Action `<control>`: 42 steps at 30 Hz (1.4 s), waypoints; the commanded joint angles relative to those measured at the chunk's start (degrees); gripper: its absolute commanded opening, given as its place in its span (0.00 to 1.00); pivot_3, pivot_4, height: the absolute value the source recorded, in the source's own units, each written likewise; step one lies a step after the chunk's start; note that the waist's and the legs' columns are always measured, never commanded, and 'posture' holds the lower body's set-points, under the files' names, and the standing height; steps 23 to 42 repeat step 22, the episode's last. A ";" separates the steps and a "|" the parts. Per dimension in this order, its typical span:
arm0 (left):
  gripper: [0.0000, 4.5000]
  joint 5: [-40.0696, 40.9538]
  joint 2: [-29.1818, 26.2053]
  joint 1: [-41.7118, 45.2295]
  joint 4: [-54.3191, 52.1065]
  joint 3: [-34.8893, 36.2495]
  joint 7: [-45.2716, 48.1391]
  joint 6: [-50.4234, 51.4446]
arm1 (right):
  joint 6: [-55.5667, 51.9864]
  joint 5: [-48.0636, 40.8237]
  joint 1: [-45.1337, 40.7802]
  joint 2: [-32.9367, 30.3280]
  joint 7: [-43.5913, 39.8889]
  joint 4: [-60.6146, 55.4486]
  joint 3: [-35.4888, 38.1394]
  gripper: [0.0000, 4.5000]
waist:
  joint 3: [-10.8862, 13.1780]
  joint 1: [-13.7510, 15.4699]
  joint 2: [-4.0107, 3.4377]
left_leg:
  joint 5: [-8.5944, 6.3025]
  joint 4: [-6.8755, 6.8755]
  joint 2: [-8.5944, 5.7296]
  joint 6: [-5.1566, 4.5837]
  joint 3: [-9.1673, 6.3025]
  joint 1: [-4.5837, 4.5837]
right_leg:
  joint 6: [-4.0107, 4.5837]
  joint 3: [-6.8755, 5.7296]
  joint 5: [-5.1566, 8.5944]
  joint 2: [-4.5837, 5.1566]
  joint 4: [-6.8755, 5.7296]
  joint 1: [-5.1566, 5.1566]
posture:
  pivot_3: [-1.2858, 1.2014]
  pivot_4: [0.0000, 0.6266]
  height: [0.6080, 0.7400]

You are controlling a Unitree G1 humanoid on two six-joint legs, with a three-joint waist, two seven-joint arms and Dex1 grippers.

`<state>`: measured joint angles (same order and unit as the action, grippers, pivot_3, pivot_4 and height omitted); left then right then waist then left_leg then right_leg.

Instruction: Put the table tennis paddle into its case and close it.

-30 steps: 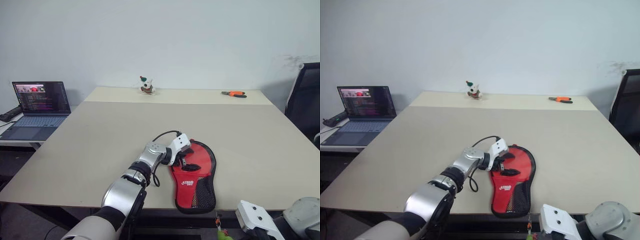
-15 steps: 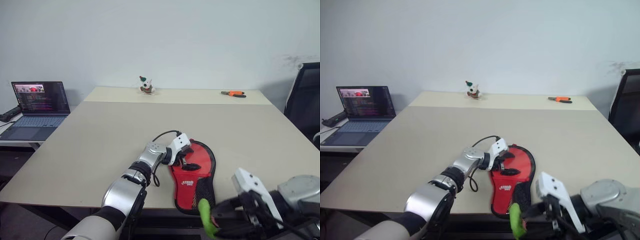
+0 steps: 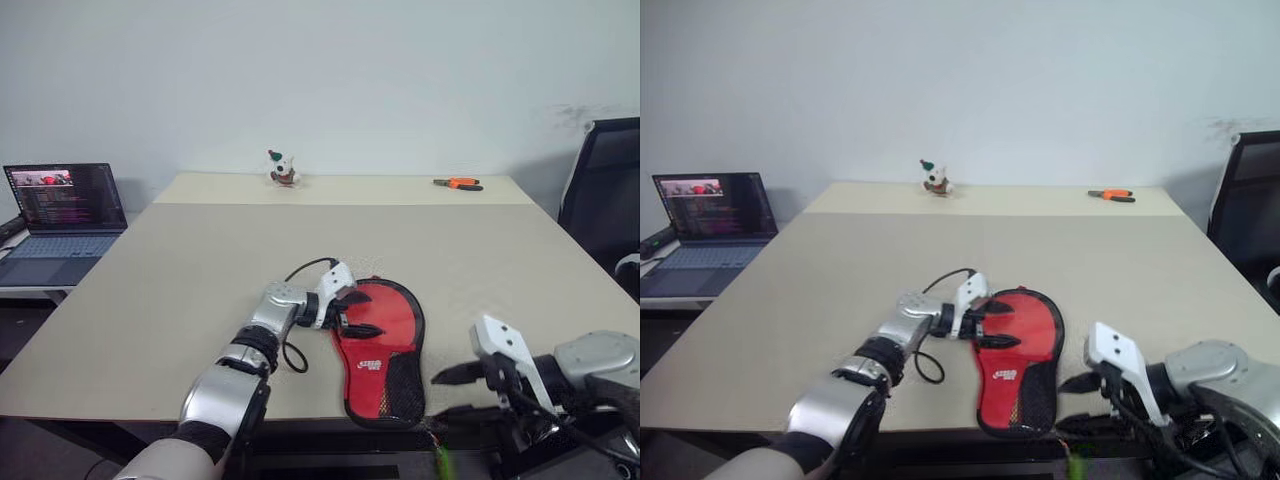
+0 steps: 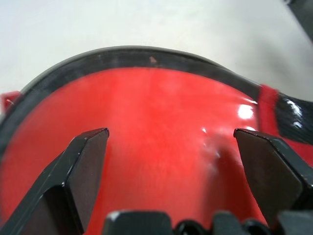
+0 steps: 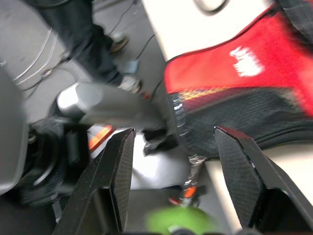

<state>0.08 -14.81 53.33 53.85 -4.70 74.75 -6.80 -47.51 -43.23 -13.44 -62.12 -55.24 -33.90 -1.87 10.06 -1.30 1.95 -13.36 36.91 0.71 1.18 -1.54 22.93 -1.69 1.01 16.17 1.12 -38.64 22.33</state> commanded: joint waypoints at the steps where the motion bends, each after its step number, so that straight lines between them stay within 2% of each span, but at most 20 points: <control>1: 1.00 7.14 -7.53 -8.24 -24.11 3.02 4.57 10.51 | 5.24 5.01 -3.87 3.68 0.53 6.04 -0.97 0.63 | 0.04 -0.53 0.00 | 0.00 0.01 0.01 0.00 -0.05 -0.01 | 0.04 -0.01 0.00 0.01 -0.04 0.00 | 0.52 0.24 1.00; 5: 1.00 12.31 -16.88 -24.95 -50.67 7.79 -0.48 24.76 | 13.91 14.08 -12.25 13.24 2.88 20.32 -4.91 0.63 | 0.12 -1.63 -0.08 | -0.04 0.00 0.10 0.06 -0.12 -0.17 | 0.41 0.18 -0.10 0.08 -0.22 0.03 | 0.52 0.24 1.00; 8: 1.00 15.70 -19.16 -32.92 -62.28 11.33 -5.95 32.03 | 20.81 20.59 -18.13 18.37 2.06 32.05 -7.67 0.63 | 0.27 -0.97 -0.24 | -0.03 0.04 0.04 0.06 -0.24 -0.16 | 0.39 0.11 -0.06 0.14 -0.27 0.01 | 0.52 0.24 1.00; 10: 1.00 17.40 -19.12 -34.97 -66.25 12.52 -9.62 35.13 | 24.77 23.39 -20.92 20.68 1.62 38.48 -7.91 0.63 | 0.32 -0.02 -0.31 | -0.03 0.08 0.00 0.06 -0.36 -0.13 | 0.25 0.08 0.03 0.14 -0.27 -0.03 | 0.52 0.24 1.00; 14: 1.00 18.39 -19.66 -35.30 -67.71 13.01 -14.14 36.92 | 28.60 25.80 -24.20 22.36 -0.62 45.56 -6.93 0.63 | 0.33 1.20 -0.31 | -0.02 0.14 -0.10 0.07 -0.52 -0.07 | 0.44 -0.03 -0.08 0.15 -0.24 -0.09 | 0.52 0.24 1.00; 22: 1.00 18.74 -19.17 -35.86 -63.71 14.47 -21.44 34.72 | 26.44 26.94 -22.00 23.27 1.01 43.59 -5.69 0.63 | 0.37 1.03 -0.37 | -0.03 0.03 0.00 0.06 -0.53 -0.07 | 0.58 -0.03 -0.05 0.14 -0.25 -0.04 | 0.52 0.24 1.00; 42: 1.00 18.74 -19.17 -35.86 -63.71 14.47 -21.44 34.72 | 26.44 26.94 -22.00 23.27 1.01 43.59 -5.69 0.63 | 0.37 1.03 -0.37 | -0.03 0.03 0.00 0.06 -0.53 -0.07 | 0.58 -0.03 -0.05 0.14 -0.25 -0.04 | 0.52 0.24 1.00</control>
